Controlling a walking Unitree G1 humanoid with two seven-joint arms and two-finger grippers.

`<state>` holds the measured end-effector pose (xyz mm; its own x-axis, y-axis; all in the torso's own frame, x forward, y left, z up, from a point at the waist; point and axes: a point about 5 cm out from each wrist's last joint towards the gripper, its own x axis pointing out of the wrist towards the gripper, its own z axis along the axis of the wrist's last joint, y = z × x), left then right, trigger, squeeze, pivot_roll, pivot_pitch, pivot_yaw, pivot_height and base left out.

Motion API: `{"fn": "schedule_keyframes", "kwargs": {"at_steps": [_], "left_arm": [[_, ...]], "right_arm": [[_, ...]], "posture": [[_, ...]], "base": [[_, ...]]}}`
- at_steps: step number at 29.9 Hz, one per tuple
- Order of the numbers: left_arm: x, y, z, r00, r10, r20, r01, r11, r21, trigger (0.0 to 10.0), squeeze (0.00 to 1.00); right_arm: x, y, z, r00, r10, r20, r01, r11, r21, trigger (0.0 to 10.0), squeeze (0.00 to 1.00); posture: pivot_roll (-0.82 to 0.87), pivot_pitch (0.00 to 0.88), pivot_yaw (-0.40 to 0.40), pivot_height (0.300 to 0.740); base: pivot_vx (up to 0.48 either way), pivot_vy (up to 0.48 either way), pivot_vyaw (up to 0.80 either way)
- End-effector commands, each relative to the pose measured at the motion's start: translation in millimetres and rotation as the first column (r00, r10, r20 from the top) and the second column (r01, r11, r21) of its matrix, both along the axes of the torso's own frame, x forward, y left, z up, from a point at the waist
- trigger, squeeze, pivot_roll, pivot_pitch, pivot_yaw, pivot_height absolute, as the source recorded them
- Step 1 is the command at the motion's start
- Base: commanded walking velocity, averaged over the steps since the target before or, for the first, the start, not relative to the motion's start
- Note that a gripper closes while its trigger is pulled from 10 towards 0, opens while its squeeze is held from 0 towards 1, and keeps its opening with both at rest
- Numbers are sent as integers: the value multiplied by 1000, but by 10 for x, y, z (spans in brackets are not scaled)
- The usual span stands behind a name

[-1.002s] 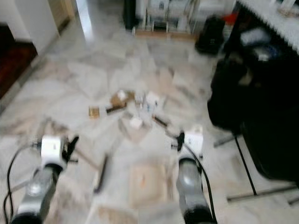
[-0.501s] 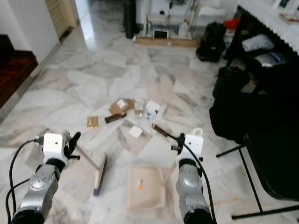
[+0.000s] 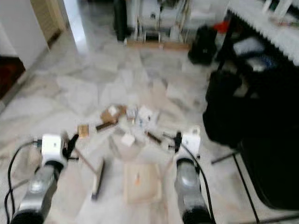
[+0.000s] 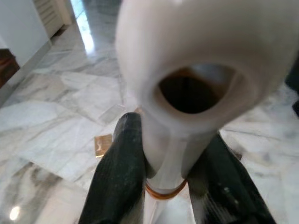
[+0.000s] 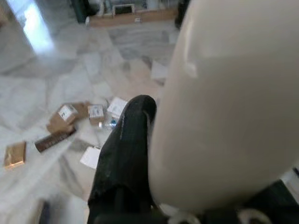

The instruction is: Sweep floor

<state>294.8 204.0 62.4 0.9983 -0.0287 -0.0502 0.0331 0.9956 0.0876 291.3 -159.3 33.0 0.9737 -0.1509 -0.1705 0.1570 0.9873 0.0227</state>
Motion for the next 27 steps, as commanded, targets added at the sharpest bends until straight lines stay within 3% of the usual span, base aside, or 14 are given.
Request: {"fn": "schedule_keyframes", "kwargs": {"at_steps": [1, 10, 27], "left_arm": [[26, 62, 100, 999, 6, 45, -7, 1000, 16, 10000, 0], [40, 69, 115, 999, 10, 49, -10, 1000, 17, 10000, 0], [51, 69, 123, 999, 7, 50, -8, 1000, 19, 10000, 0]], "right_arm": [[91, 53, 138, 998, 22, 60, -21, 1000, -16, 10000, 0], [93, 70, 144, 998, 27, 65, -26, 1000, -6, 10000, 0], [89, 45, 105, 999, -4, 36, 3, 1000, 30, 10000, 0]], "posture": [[-7, 53, -32, 740], [-7, 59, -32, 740], [-5, 65, -29, 740]], "base": [[307, 0, 800], [308, 0, 800], [309, 0, 0]]}}
